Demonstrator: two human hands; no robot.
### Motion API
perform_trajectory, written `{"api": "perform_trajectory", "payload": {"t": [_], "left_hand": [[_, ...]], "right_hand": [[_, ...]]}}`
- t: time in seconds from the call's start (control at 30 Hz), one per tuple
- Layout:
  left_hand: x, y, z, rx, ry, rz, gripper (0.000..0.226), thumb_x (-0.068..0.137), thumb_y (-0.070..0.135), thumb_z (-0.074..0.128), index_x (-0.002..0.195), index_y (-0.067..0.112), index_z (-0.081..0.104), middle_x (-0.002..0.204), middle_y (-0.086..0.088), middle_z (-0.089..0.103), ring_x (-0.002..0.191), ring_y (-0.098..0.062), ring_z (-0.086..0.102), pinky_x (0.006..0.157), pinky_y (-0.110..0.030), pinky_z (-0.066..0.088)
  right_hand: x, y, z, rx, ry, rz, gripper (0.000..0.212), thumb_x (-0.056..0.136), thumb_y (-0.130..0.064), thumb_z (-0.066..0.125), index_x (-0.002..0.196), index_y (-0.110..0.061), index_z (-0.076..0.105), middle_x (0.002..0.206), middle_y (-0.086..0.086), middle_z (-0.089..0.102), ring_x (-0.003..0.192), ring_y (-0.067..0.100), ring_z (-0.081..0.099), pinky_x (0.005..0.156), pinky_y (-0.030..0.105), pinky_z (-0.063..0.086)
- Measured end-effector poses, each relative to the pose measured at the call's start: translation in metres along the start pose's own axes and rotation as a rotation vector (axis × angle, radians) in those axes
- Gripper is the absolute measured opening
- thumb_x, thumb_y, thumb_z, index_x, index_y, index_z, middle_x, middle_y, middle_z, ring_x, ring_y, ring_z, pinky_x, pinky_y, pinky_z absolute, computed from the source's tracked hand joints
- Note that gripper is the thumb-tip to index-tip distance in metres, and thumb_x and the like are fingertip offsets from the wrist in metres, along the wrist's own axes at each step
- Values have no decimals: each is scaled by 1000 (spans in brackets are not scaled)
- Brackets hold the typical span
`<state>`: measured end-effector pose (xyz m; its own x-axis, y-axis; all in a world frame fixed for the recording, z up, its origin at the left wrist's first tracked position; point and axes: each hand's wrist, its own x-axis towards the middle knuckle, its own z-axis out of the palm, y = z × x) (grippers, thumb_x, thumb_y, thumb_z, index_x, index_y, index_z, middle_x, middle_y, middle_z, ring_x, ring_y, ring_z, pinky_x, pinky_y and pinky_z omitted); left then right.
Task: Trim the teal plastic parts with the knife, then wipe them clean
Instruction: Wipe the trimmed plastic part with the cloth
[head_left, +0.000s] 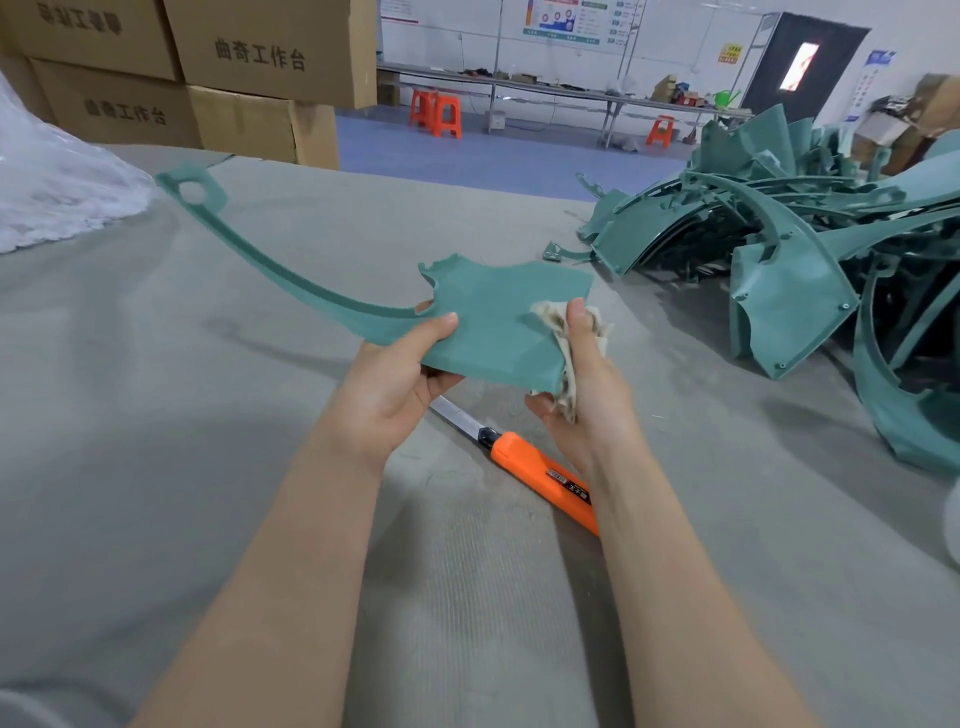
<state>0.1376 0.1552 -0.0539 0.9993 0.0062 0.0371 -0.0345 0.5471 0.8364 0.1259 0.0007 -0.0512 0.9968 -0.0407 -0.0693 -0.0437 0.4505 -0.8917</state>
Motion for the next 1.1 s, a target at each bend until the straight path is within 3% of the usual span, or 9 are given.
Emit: {"api": "perform_trajectory", "payload": {"t": [0.1, 0.37, 0.5, 0.63, 0.7, 0.77, 0.83, 0.93, 1.1], "left_hand": [[0, 1, 0, -11, 38, 39, 17, 93, 2, 55, 101, 13, 66, 88, 2, 76, 79, -10, 72, 60, -21, 55], [3, -1, 0, 53, 126, 114, 21, 94, 5, 55, 110, 17, 64, 96, 3, 74, 87, -11, 70, 62, -24, 55], [3, -4, 5, 40, 161, 136, 20, 96, 8, 55, 106, 22, 63, 90, 9, 74, 83, -6, 71, 61, -21, 55], [4, 1, 0, -11, 235, 181, 20, 96, 8, 54, 100, 25, 63, 87, 12, 73, 80, -3, 70, 60, -21, 55], [4, 0, 1, -4, 242, 193, 21, 96, 7, 54, 98, 26, 63, 87, 11, 73, 79, -2, 70, 60, -20, 54], [3, -1, 3, 30, 241, 198, 22, 96, 8, 53, 99, 27, 63, 90, 11, 72, 79, -1, 70, 61, -20, 55], [2, -2, 4, 34, 246, 204, 22, 97, 8, 53, 100, 27, 62, 94, 9, 71, 80, -1, 69, 61, -20, 55], [3, 0, 3, 22, 276, 207, 21, 97, 8, 53, 102, 27, 62, 101, 6, 69, 85, -4, 68, 62, -20, 55], [3, -1, 2, 25, 297, 228, 22, 97, 9, 52, 104, 28, 62, 102, 7, 69, 93, -6, 67, 64, -20, 55]], "right_hand": [[-2, 1, 4, -64, -23, -9, 30, 94, -45, 56, 83, -19, 69, 62, -4, 63, 47, 5, 52, 39, 18, 35], [0, -4, -5, -294, -89, 51, 35, 92, -50, 57, 91, -18, 70, 71, -3, 62, 53, 6, 51, 53, 19, 44], [6, -2, -8, -288, 205, -50, 34, 96, -46, 52, 80, -20, 66, 57, -7, 62, 46, 4, 55, 52, 22, 47], [12, -8, -24, -203, 427, -88, 18, 93, -32, 55, 79, -23, 63, 72, -5, 66, 73, 14, 62, 72, 32, 48], [13, -7, -28, -215, 406, -97, 11, 89, -17, 54, 84, -18, 64, 69, -5, 64, 74, 15, 61, 69, 30, 48], [13, -6, -27, -235, 349, -121, 18, 87, -5, 50, 99, -12, 61, 79, 0, 66, 82, 19, 65, 62, 28, 47], [13, -6, -25, -250, 316, -147, 21, 87, -2, 49, 102, -15, 58, 90, 5, 65, 91, 22, 66, 60, 25, 45], [13, -5, -21, -282, 259, -128, 20, 90, -5, 52, 97, -22, 58, 102, 12, 64, 103, 28, 65, 68, 29, 45], [9, -5, -15, -206, 142, -2, 6, 94, -13, 54, 94, -13, 60, 96, 16, 64, 81, 23, 59, 58, 29, 43]]}}
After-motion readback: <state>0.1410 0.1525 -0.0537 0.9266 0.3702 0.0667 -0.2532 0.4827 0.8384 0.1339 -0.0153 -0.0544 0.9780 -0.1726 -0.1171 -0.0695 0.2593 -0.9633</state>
